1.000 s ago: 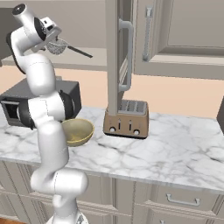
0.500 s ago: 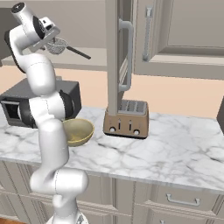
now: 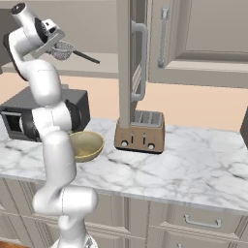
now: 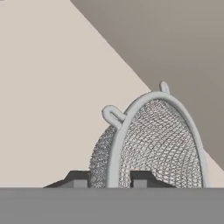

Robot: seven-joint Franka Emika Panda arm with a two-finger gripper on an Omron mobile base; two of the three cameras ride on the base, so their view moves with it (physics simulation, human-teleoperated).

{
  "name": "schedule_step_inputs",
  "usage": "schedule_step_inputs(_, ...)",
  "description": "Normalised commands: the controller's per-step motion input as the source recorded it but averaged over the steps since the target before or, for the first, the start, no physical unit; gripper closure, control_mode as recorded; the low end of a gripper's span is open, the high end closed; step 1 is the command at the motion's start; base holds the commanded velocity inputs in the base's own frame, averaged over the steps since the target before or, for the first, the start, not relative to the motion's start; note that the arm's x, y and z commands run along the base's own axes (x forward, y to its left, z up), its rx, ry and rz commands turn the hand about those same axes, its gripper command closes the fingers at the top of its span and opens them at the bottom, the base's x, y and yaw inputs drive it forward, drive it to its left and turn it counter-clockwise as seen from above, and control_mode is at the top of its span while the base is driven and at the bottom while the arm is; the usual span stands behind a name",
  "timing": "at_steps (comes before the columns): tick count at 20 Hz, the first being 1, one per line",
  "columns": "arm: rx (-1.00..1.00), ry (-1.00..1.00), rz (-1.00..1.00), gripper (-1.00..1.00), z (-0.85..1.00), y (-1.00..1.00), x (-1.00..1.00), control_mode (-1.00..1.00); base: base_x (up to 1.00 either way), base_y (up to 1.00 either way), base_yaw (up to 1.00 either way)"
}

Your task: Open the cabinet and setup a tea strainer by placing it in the bowl upright.

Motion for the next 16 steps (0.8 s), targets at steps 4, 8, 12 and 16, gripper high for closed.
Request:
schedule_step_inputs(4,-0.26,-0.06,0.0,1.0,-0.11,0.02,-0.06,-1.0,0.0,0.0,0.0)
schedule_step_inputs(8,-0.15,-0.17,0.0,1.0,-0.03,-0.23,-0.56,-1.0,0.0,0.0,0.0)
schedule_step_inputs(12,-0.01,-0.03,-0.02,1.0,0.01,0.0,-0.93,-1.0,0.0,0.0,0.0)
schedule_step_inputs(16,0.04,-0.09,-0.2,1.0,0.0,-0.11,-1.0,-1.0,0.0,0.0,0.0)
